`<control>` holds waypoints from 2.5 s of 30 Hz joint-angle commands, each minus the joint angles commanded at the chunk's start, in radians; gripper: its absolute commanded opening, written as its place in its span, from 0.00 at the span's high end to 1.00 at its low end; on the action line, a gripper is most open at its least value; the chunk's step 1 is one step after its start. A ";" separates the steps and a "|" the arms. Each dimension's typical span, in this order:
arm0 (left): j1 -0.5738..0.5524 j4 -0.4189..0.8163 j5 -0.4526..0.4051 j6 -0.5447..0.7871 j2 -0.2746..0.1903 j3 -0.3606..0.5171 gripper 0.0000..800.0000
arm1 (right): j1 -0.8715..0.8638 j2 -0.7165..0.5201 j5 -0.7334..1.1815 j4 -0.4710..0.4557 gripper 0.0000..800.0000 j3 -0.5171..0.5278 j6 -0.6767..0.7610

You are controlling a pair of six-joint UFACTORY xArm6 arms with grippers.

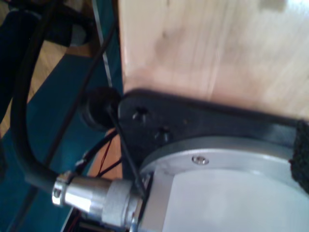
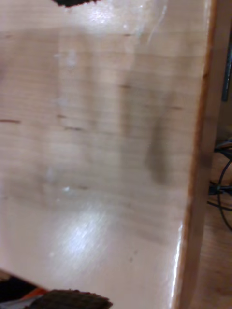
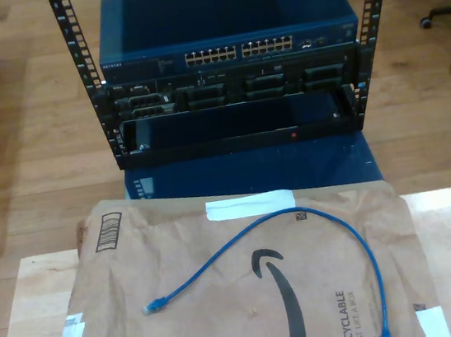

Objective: Grab the cable and plug it in

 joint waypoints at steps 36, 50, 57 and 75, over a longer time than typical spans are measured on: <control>-0.910 -0.255 0.222 -0.749 0.137 -0.460 0.00 | 0.990 0.120 0.025 -0.069 0.00 -0.302 0.858; -1.134 -0.304 0.212 -0.944 0.158 -0.486 0.00 | 1.623 0.396 0.025 -0.063 0.01 -0.548 1.496; -1.145 -0.446 0.215 -0.956 0.158 -0.557 0.00 | 1.783 0.549 0.018 0.302 0.01 -0.704 1.545; -1.215 -0.457 0.213 -1.022 0.166 -0.555 0.00 | 2.107 0.942 -0.258 0.344 0.05 -0.951 1.539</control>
